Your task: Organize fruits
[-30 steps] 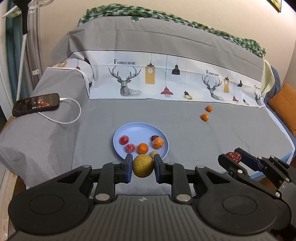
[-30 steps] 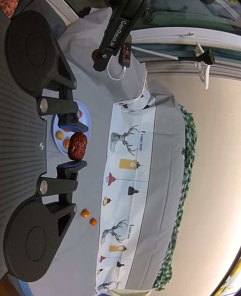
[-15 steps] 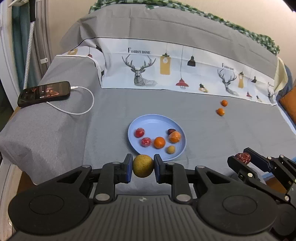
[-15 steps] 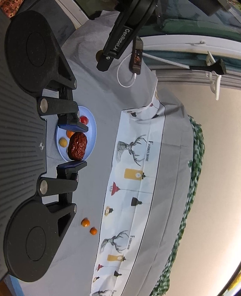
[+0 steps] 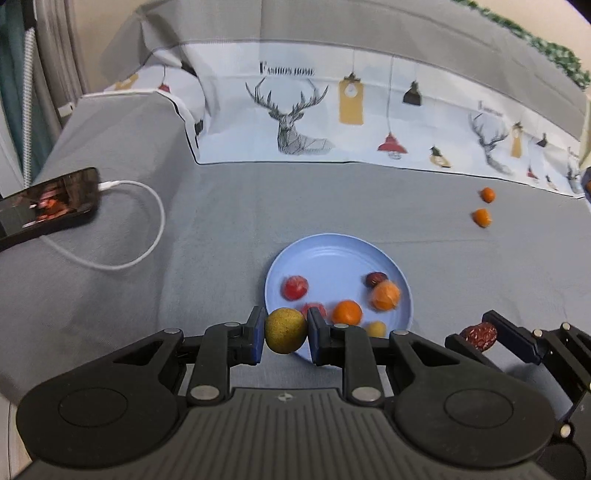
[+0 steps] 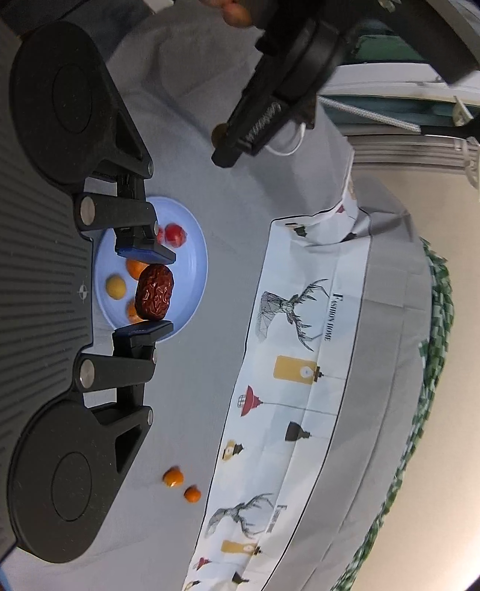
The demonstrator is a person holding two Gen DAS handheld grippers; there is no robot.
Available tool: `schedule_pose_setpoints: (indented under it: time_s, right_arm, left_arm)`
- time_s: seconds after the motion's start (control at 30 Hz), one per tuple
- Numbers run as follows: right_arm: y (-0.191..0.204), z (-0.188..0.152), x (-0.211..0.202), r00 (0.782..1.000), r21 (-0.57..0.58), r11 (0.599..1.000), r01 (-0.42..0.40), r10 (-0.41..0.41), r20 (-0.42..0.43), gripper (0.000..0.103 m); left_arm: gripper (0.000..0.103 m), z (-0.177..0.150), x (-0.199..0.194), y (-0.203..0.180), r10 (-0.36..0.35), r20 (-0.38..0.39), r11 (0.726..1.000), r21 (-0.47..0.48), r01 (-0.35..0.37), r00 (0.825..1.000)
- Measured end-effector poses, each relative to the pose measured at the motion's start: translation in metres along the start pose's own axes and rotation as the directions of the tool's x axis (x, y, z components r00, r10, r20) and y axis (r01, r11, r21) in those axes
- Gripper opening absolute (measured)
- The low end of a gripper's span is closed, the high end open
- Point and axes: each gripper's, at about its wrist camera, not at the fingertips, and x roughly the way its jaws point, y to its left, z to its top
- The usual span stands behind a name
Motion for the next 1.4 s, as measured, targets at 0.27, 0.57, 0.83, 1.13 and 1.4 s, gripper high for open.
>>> schedule_pose_setpoints:
  time_s: [0.27, 0.57, 0.83, 1.13, 1.4]
  right_arm:
    - [-0.013, 0.006, 0.072, 0.997, 0.006, 1.0, -0.023, 0.023, -0.075, 0.034]
    - [-0.021, 0.001, 0.129, 0.991, -0.014, 0.998, -0.053, 0.051, -0.124, 0.034]
    - [-0.019, 0.001, 0.157, 0.99, -0.081, 0.995, -0.064, 0.053, -0.13, 0.035]
    - [-0.031, 0.008, 0.139, 0.988, -0.023, 0.999, -0.042, 0.039, -0.147, 0.091]
    - [-0.032, -0.015, 0.056, 0.968, 0.126, 0.99, -0.065, 0.093, -0.233, 0.096]
  left_arm:
    - [0.026, 0.032, 0.068, -0.01, 0.017, -0.067, 0.999, 0.033, -0.015, 0.998]
    - [0.026, 0.052, 0.126, -0.021, 0.026, -0.112, 0.996, 0.083, -0.017, 0.993]
    - [0.033, 0.06, 0.154, -0.036, 0.013, -0.107, 0.991, 0.136, 0.001, 0.994]
    - [0.102, 0.045, 0.114, -0.033, 0.085, -0.038, 0.982, 0.171, -0.077, 0.996]
    - [0.103, -0.019, 0.037, -0.003, 0.134, -0.109, 0.988, 0.088, -0.125, 0.985]
